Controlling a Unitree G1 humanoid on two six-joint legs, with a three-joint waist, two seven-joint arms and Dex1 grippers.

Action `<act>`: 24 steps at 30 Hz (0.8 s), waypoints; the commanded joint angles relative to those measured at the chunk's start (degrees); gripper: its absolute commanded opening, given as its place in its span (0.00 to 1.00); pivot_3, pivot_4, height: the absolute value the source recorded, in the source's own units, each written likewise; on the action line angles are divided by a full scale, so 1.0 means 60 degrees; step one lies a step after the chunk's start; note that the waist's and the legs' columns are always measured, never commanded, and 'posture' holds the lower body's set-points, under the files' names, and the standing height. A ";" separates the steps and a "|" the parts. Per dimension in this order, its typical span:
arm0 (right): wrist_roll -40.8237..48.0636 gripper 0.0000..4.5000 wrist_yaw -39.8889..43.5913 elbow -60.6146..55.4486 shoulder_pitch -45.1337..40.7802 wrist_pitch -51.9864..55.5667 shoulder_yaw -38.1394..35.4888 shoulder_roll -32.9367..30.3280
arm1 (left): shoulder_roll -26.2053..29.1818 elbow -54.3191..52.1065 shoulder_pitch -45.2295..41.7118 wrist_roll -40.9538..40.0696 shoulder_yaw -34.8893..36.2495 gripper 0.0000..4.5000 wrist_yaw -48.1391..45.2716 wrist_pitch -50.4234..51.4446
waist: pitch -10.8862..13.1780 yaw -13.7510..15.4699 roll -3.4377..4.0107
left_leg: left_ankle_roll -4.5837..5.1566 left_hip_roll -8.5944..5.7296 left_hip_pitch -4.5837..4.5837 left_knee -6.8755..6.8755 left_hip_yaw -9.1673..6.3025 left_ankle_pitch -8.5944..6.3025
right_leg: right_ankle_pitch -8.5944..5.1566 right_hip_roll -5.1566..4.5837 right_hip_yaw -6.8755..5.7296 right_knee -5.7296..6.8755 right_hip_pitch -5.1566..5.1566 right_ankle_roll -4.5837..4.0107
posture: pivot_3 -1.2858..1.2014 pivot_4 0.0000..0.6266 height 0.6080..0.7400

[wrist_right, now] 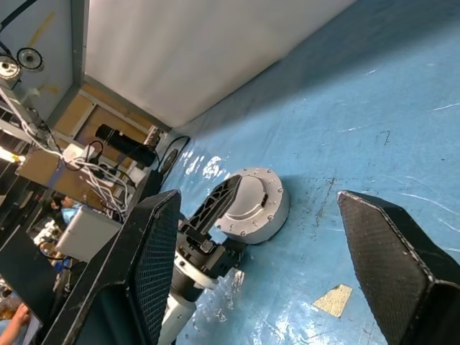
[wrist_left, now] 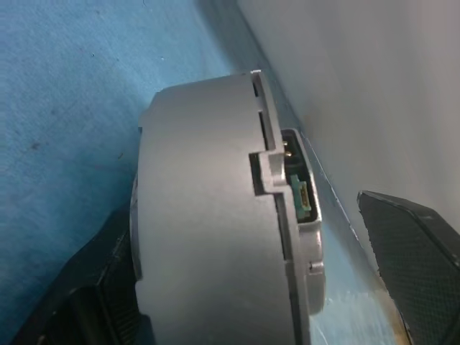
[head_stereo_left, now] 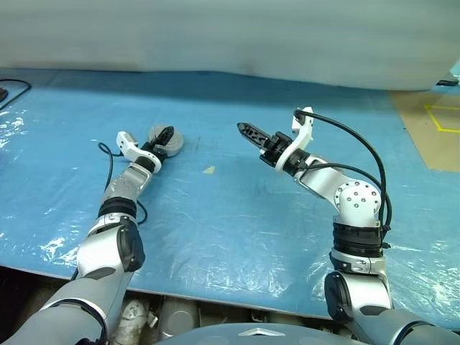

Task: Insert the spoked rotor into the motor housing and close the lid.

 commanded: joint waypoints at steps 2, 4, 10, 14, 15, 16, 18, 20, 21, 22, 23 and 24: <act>-0.0164 0.80 0.0204 -0.0152 -0.0039 -0.0067 0.0026 0.0038 | 0.0742 -0.0211 0.0265 0.0411 0.0190 0.99 0.0429 -0.0535 | 0.0000 -0.0173 0.0001 | 0.0000 0.0000 0.0000 -0.0001 -0.0001 0.0000 | 0.0000 0.0000 -0.0001 0.0000 0.0000 0.0000 | 0.52 0.24 1.00; -0.0251 0.80 0.0239 -0.0163 -0.0010 -0.0068 0.0044 0.0066 | 0.0969 -0.0250 0.0366 0.0425 0.0234 0.99 0.0398 -0.0481 | 0.0000 -0.0190 0.0001 | 0.0000 0.0000 0.0004 -0.0003 0.0000 0.0000 | 0.0000 0.0003 0.0002 -0.0001 -0.0003 0.0000 | 0.52 0.24 1.00; -0.0480 0.80 0.0399 -0.0190 0.0016 -0.0084 0.0081 0.0102 | 0.1904 -0.0336 0.0558 0.0609 0.0055 0.99 -0.0344 0.0087 | 0.0001 -0.0148 0.0003 | -0.0001 -0.0001 -0.0003 -0.0016 0.0000 0.0000 | 0.0000 -0.0001 -0.0002 -0.0024 -0.0005 -0.0001 | 0.52 0.24 1.00; -0.0755 0.80 0.0685 -0.0320 0.0032 -0.0114 0.0190 0.0003 | 0.2514 -0.0537 0.0317 0.0731 -0.0016 0.99 -0.1151 0.0125 | 0.0001 -0.0122 0.0003 | -0.0001 0.0003 -0.0015 -0.0024 0.0000 0.0000 | 0.0000 -0.0001 -0.0016 -0.0039 -0.0006 -0.0001 | 0.52 0.24 1.00; -0.1055 0.80 0.0893 -0.0484 0.0053 -0.0215 0.0345 -0.0184 | 0.2594 -0.0816 0.0224 0.0777 -0.0132 0.99 -0.1485 0.0066 | 0.0001 -0.0120 0.0003 | -0.0001 0.0002 -0.0017 -0.0025 0.0000 0.0000 | 0.0000 -0.0001 -0.0015 -0.0043 -0.0006 -0.0001 | 0.52 0.24 1.00; -0.1418 0.80 0.1076 -0.0644 0.0075 -0.0378 0.0509 -0.0377 | 0.2630 -0.1167 0.0153 0.0826 -0.0291 0.99 -0.1801 0.0052 | 0.0001 -0.0101 0.0003 | -0.0001 0.0001 -0.0020 -0.0026 0.0000 0.0000 | 0.0000 -0.0001 -0.0016 -0.0047 -0.0005 -0.0001 | 0.52 0.24 1.00; -0.2451 0.80 0.1336 -0.0964 0.0145 -0.0923 0.0928 -0.0856 | 0.2484 -0.2341 0.0114 0.0796 -0.0704 0.99 -0.2364 0.0242 | 0.0002 -0.0043 0.0003 | -0.0001 0.0002 -0.0028 -0.0030 -0.0001 0.0000 | 0.0000 -0.0004 -0.0023 -0.0059 -0.0004 -0.0001 | 0.52 0.24 1.00; -0.3486 0.80 0.1595 -0.1201 0.0289 -0.1540 0.1357 -0.1338 | 0.2111 -0.3752 0.0282 0.0582 -0.1130 0.99 -0.2822 0.0502 | 0.0003 -0.0014 0.0003 | -0.0001 0.0001 -0.0038 -0.0030 -0.0001 0.0000 | 0.0001 -0.0010 -0.0026 -0.0064 -0.0005 -0.0001 | 0.52 0.24 1.00; -0.3898 0.80 0.1722 -0.1276 0.0364 -0.1843 0.1498 -0.1518 | 0.1914 -0.4450 0.0414 0.0540 -0.1426 0.99 -0.3055 0.0588 | 0.0003 0.0005 0.0003 | -0.0001 -0.0001 -0.0040 -0.0030 -0.0001 0.0000 | 0.0001 -0.0014 -0.0028 -0.0064 -0.0004 -0.0001 | 0.52 0.24 1.00; -0.4213 0.80 0.1818 -0.1320 0.0425 -0.2062 0.1582 -0.1640 | 0.1742 -0.4993 0.0531 0.0539 -0.1657 0.99 -0.3199 0.0647 | 0.0002 0.0014 0.0003 | -0.0001 -0.0002 -0.0042 -0.0031 -0.0001 0.0000 | 0.0001 -0.0017 -0.0029 -0.0066 -0.0004 -0.0001 | 0.52 0.24 1.00; -0.4510 0.80 0.1873 -0.1354 0.0486 -0.2252 0.1628 -0.1756 | 0.1554 -0.5492 0.0653 0.0577 -0.1919 0.99 -0.3270 0.0712 | 0.0003 0.0002 0.0004 | -0.0001 -0.0005 -0.0039 -0.0032 0.0001 0.0000 | 0.0001 -0.0018 -0.0028 -0.0066 -0.0003 -0.0002 | 0.52 0.24 1.00; -0.4786 0.80 0.1899 -0.1370 0.0537 -0.2411 0.1666 -0.1838 | 0.1389 -0.5891 0.0776 0.0677 -0.2161 0.99 -0.3333 0.0660 | 0.0002 -0.0016 0.0003 | -0.0001 -0.0005 -0.0036 -0.0035 0.0005 0.0000 | 0.0001 -0.0017 -0.0025 -0.0066 -0.0003 -0.0002 | 0.52 0.24 1.00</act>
